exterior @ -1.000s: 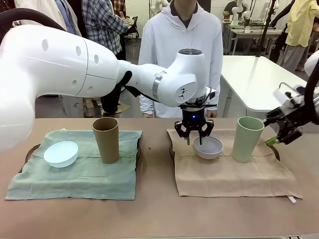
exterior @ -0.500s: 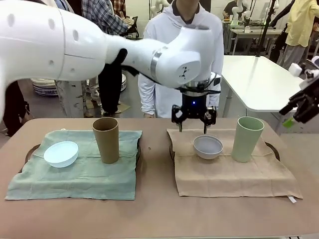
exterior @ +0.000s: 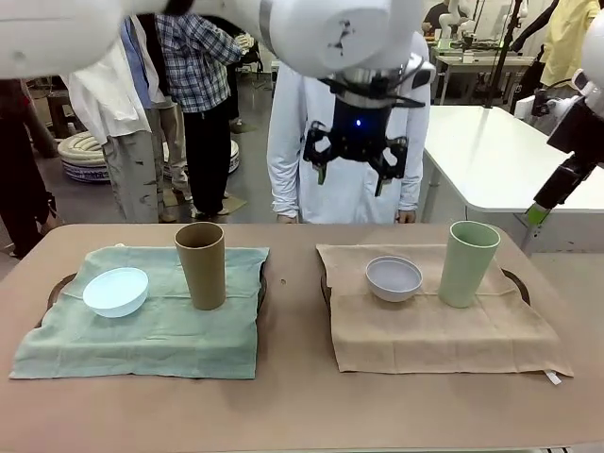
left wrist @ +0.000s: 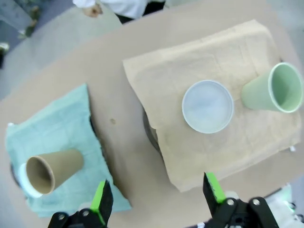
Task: Set up a tray with a mat and arrange the tableware.
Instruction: Place the Picnic Bowl and Reusable plastic cup back onto the Handle tray in front of the human's position.
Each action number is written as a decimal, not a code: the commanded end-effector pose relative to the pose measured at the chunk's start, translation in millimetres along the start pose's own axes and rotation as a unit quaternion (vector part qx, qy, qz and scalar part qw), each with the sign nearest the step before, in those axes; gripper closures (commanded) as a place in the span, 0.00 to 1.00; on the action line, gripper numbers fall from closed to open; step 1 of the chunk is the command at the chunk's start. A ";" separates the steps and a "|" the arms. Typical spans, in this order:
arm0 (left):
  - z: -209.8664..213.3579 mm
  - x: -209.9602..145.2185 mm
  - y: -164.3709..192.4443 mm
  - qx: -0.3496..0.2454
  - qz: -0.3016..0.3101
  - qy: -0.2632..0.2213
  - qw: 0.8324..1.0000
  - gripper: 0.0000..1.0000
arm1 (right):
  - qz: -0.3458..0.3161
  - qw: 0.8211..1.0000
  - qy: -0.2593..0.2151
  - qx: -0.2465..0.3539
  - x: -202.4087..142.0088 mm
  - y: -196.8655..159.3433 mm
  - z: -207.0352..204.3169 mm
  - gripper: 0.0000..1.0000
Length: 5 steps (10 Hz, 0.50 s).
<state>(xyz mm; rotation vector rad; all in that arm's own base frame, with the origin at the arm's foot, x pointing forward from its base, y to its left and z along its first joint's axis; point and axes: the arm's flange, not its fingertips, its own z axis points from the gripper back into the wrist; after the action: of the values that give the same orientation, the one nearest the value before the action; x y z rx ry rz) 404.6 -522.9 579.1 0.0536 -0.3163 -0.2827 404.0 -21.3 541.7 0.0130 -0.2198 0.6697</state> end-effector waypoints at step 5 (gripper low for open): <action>38.9 -17.4 48.4 0.039 0.082 -0.003 0.996 0.00 | -0.084 0.995 0.038 0.049 18.5 53.2 60.3 0.00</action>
<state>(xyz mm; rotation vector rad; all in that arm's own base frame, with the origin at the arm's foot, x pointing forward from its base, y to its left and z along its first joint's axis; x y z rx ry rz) 397.7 -481.6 620.4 0.0793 -0.3368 -0.1495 359.7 32.6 600.1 0.0075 -0.1234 0.5291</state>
